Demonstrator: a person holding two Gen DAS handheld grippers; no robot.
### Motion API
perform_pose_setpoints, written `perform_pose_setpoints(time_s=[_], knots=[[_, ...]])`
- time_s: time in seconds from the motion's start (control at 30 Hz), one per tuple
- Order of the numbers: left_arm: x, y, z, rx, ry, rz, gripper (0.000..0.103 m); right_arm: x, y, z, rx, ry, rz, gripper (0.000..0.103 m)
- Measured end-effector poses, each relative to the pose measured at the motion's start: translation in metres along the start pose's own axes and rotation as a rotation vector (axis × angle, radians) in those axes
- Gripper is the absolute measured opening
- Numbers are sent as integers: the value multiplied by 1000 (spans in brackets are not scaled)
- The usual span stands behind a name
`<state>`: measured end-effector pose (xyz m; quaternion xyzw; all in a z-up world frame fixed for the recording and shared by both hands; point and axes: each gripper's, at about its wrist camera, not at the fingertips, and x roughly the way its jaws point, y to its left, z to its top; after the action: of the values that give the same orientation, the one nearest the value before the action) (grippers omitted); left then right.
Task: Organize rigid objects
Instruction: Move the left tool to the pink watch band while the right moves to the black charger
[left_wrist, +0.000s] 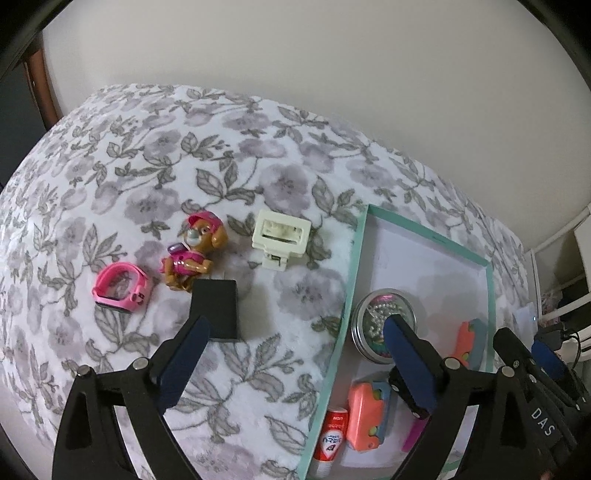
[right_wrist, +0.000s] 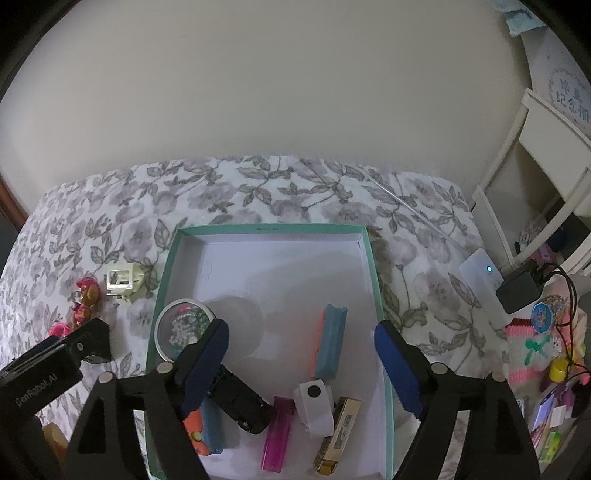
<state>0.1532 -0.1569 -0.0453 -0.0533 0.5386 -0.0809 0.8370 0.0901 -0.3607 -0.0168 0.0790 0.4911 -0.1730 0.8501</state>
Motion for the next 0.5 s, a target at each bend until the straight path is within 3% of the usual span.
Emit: perform_pose_setpoints(time_s=[0.17,0.5], knots=[[0,2,2,-7,0,3,96,-1,2,1,-8,-14,-15,101],[0,11,6,-25,-1,19,97,0,7,2,-10,-9,-12,101]])
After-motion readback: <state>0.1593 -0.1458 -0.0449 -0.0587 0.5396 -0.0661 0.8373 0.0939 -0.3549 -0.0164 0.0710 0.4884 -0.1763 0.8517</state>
